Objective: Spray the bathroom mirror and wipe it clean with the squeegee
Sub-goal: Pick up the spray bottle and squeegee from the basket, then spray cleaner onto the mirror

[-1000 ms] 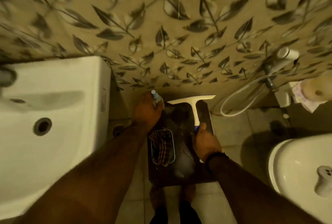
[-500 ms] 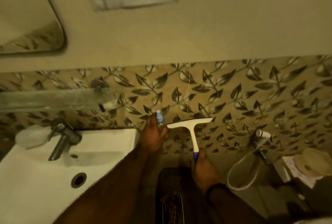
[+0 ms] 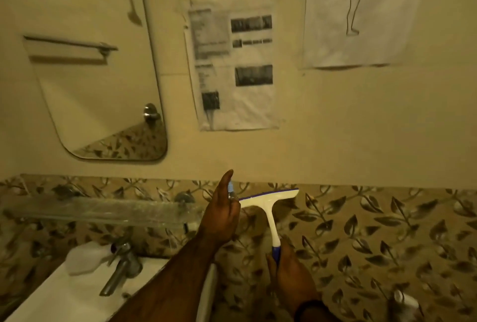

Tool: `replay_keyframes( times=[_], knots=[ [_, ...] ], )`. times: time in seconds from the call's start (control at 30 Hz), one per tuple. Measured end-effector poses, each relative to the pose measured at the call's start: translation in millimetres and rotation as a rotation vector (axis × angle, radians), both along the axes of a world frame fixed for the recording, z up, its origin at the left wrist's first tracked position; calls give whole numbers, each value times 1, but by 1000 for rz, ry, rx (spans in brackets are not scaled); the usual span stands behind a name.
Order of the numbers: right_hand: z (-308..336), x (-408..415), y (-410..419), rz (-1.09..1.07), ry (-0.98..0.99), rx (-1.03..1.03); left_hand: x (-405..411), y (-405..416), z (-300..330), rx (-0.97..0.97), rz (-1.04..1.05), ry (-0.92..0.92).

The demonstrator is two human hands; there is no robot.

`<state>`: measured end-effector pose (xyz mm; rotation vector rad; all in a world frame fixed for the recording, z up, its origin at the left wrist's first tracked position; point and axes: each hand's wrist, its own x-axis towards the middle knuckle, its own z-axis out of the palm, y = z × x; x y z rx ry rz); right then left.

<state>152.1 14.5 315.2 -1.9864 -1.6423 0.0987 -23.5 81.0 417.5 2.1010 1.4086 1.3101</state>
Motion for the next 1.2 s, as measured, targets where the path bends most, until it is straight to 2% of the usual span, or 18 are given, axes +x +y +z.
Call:
replay_keyframes(
  times=[0.07,0.17,0.27,0.43,0.67,0.8,1.2],
  knots=[
    [16,-11,10,60,58,-4,-12,-1,21,57,47,-12],
    [44,-33,20,177,249,-1,-34,-8,53,151,140,-41],
    [72,-55,28,257,345,82,-60,-14,79,227,243,-40],
    [114,-86,44,344,312,170,-108,-21,115,227,456,-86],
    [165,-128,63,487,281,309,-161,-29,159,383,556,-107],
    [192,-152,65,571,303,360,-178,-34,179,404,628,-153],
    [256,-209,88,640,348,526,-225,-17,226,537,697,-172]
  ],
)
